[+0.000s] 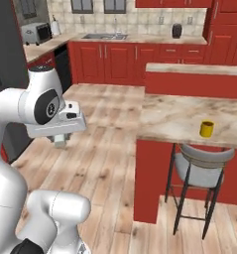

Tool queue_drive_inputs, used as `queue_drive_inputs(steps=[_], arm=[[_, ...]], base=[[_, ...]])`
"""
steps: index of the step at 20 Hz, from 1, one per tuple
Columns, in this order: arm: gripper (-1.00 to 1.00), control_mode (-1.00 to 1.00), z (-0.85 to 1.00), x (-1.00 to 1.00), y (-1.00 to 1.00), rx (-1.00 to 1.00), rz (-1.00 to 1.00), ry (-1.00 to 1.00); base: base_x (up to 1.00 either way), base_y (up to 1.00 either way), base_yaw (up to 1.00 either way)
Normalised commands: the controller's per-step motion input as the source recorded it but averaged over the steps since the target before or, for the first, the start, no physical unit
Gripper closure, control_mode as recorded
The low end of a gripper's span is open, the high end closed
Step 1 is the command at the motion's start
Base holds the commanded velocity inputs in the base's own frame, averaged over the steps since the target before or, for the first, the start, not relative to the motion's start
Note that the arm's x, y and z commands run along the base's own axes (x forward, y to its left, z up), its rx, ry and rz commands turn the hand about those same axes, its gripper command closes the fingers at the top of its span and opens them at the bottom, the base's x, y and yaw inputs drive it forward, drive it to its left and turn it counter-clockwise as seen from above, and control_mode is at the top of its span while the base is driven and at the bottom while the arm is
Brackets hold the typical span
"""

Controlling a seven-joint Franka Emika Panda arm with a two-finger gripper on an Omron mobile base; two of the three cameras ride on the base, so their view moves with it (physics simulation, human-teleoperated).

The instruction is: Pick up the marshmallow and place it in the cup of hot chocolate on the dining counter.

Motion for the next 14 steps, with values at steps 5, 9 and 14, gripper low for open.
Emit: queue_drive_inputs(steps=[5,9,14], arm=[[1.0,1.0,0.0,0.0,0.0,0.0,0.0,0.0],[1.0,1.0,0.0,0.0,0.0,0.0,0.0,0.0],[1.0,1.0,0.0,0.0,0.0,0.0,0.0,0.0]], base=[[0.29,-1.0,0.27],[0.45,-1.0,0.15],[0.29,-1.0,0.05]])
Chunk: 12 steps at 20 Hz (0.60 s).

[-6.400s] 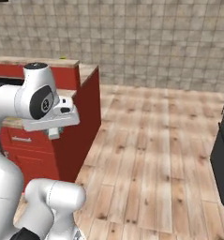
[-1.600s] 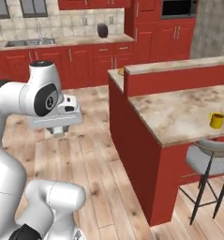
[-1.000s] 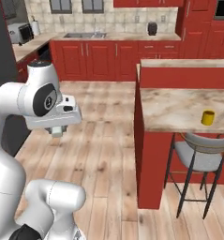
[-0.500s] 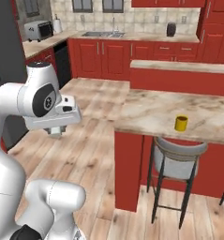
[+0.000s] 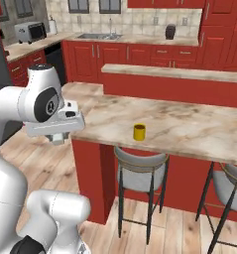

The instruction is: Pick up the marshmallow and place it in the cup of hot chocolate on the dining counter.

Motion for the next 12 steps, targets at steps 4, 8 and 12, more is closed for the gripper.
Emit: queue_drive_inputs(steps=[4,8,12], arm=[[1.0,1.0,0.0,0.0,0.0,0.0,0.0,0.0],[1.0,1.0,0.0,0.0,0.0,0.0,0.0,0.0],[1.0,1.0,0.0,0.0,0.0,0.0,0.0,0.0]], base=[[0.34,-1.0,-0.01],[0.36,-0.6,-0.12],[0.77,-0.17,-0.13]])
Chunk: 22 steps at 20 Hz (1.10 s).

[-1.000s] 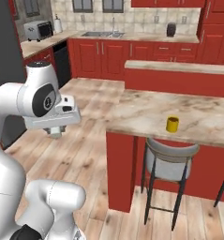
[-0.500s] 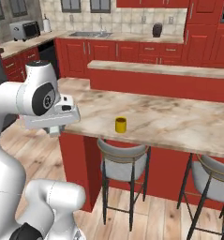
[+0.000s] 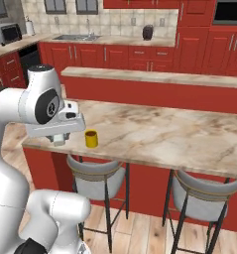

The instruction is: Pick up the marshmallow and place it in the cup of hot chocolate on the dining counter.

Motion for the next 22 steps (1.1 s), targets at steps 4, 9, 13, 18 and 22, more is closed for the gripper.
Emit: queue_drive_inputs(steps=[4,9,13,18,22], arm=[[1.0,1.0,0.0,0.0,0.0,0.0,0.0,0.0],[1.0,1.0,0.0,0.0,0.0,0.0,0.0,0.0],[1.0,1.0,0.0,0.0,0.0,0.0,0.0,0.0],[1.0,-1.0,-0.04,0.12,0.0,0.0,0.0,0.01],[1.0,-1.0,-0.34,0.82,0.01,0.0,0.0,0.07]], base=[[0.71,0.0,-0.09],[0.35,-0.04,-0.03],[0.0,-0.15,0.0],[0.1,0.0,0.0],[0.0,0.0,0.0]])
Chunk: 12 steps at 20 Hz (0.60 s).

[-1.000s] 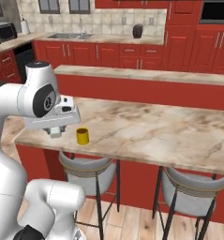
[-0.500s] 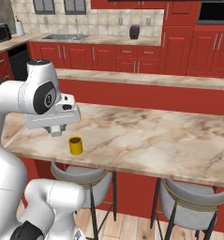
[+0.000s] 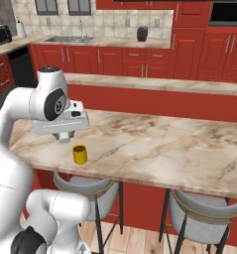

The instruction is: Pick up the marshmallow and place it in the cup of hot chocolate on the dining counter.

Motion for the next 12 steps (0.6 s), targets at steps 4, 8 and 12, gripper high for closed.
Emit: queue_drive_inputs(steps=[4,8,12], arm=[[1.0,-1.0,-0.46,0.88,0.04,0.0,0.0,0.11],[1.0,-1.0,-0.55,0.66,0.22,0.0,0.0,0.09],[1.0,-1.0,-0.37,0.18,0.2,0.0,0.0,0.0]], base=[[0.0,0.0,0.0],[0.0,0.0,0.0],[0.0,0.0,0.0]])
